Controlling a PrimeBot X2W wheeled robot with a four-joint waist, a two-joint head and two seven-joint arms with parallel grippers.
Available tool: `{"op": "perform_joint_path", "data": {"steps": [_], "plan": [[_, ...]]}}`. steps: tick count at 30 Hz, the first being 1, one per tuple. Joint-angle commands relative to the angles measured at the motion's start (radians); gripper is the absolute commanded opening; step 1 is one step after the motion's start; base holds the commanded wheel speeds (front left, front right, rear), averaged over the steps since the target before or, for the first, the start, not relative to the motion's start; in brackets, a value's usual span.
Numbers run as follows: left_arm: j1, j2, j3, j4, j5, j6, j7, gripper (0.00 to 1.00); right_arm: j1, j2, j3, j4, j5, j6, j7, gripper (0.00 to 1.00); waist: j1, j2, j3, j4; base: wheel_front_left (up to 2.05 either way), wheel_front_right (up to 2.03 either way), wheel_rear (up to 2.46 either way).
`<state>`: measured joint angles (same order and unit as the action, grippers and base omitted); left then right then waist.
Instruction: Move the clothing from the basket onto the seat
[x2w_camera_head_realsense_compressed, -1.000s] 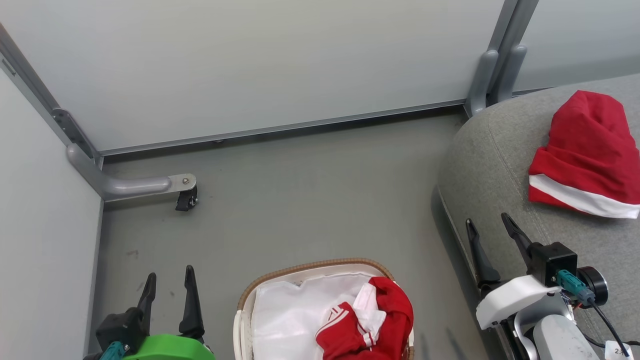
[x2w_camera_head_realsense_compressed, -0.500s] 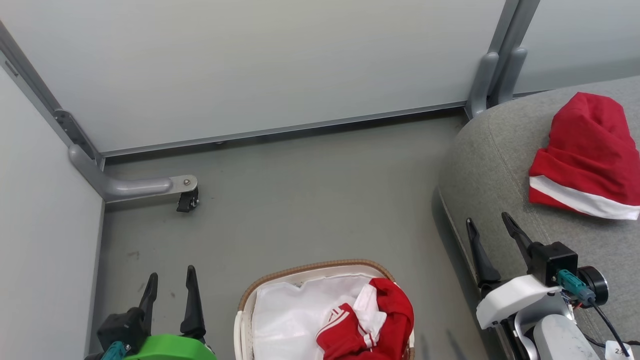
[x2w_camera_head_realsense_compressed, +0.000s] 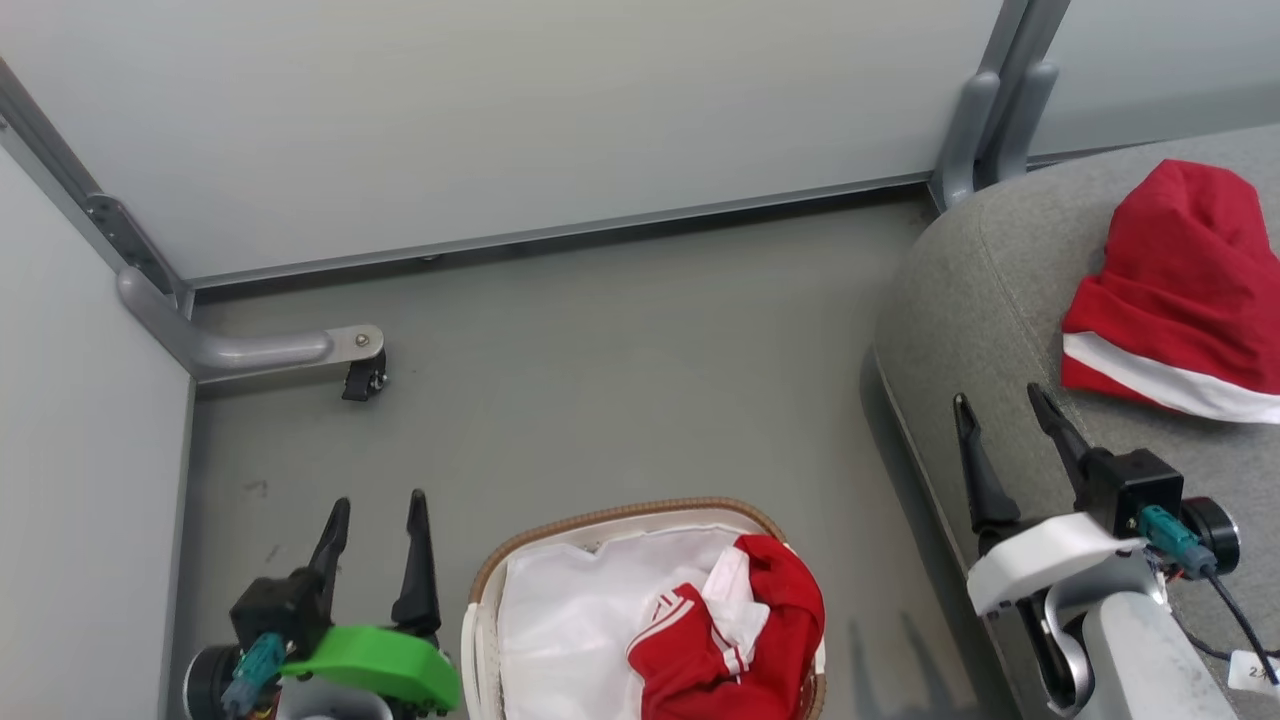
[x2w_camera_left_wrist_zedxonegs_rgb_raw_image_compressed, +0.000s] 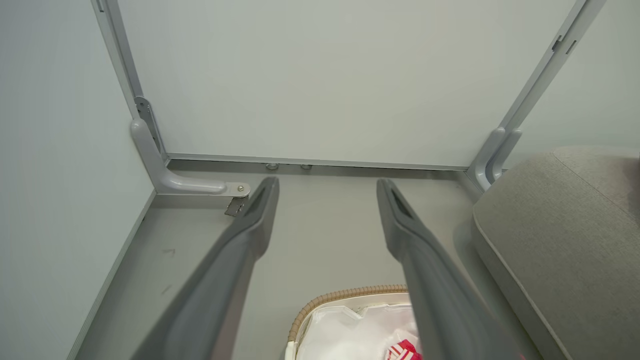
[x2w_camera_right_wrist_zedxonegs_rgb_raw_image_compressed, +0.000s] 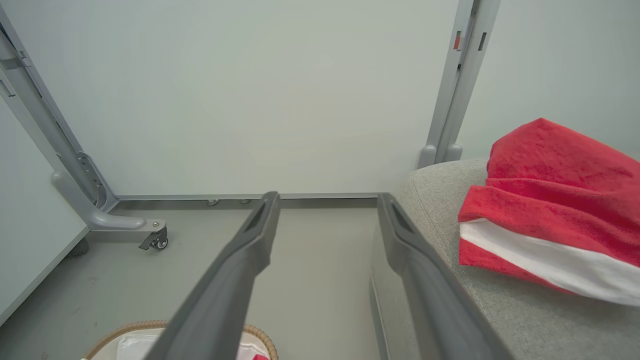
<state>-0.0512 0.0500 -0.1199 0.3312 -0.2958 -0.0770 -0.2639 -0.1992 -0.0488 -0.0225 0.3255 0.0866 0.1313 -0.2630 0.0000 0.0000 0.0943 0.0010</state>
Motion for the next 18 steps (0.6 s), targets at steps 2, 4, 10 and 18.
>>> {"op": "perform_joint_path", "data": {"steps": [2, 4, 10, 18], "plan": [[-0.065, 0.001, -0.025, 0.025, 0.022, -0.013, -0.001, 1.00, -0.037, -0.003, -0.018, -0.012, -0.015, -0.001, -0.003, 1.00, 0.0000, 0.0000, 0.066, -0.017, 0.00, 0.00, 0.00], [-0.109, 0.001, -0.054, 0.061, 0.040, -0.023, -0.001, 1.00, -0.058, -0.003, -0.032, -0.021, -0.026, -0.001, -0.003, 1.00, 0.0000, 0.0000, 0.103, -0.025, 0.00, 0.00, 0.00], [-0.261, 0.001, -0.167, 0.196, 0.096, -0.045, -0.001, 1.00, -0.137, -0.003, -0.068, -0.055, -0.039, -0.001, -0.003, 1.00, 0.0000, 0.0000, 0.236, -0.058, 0.00, 0.00, 0.00], [-0.428, 0.003, -0.361, 0.393, 0.151, -0.054, -0.001, 1.00, -0.244, -0.003, -0.072, -0.098, -0.026, -0.001, -0.003, 1.00, 0.0000, 0.0000, 0.422, -0.117, 0.00, 0.00, 0.00]]}}
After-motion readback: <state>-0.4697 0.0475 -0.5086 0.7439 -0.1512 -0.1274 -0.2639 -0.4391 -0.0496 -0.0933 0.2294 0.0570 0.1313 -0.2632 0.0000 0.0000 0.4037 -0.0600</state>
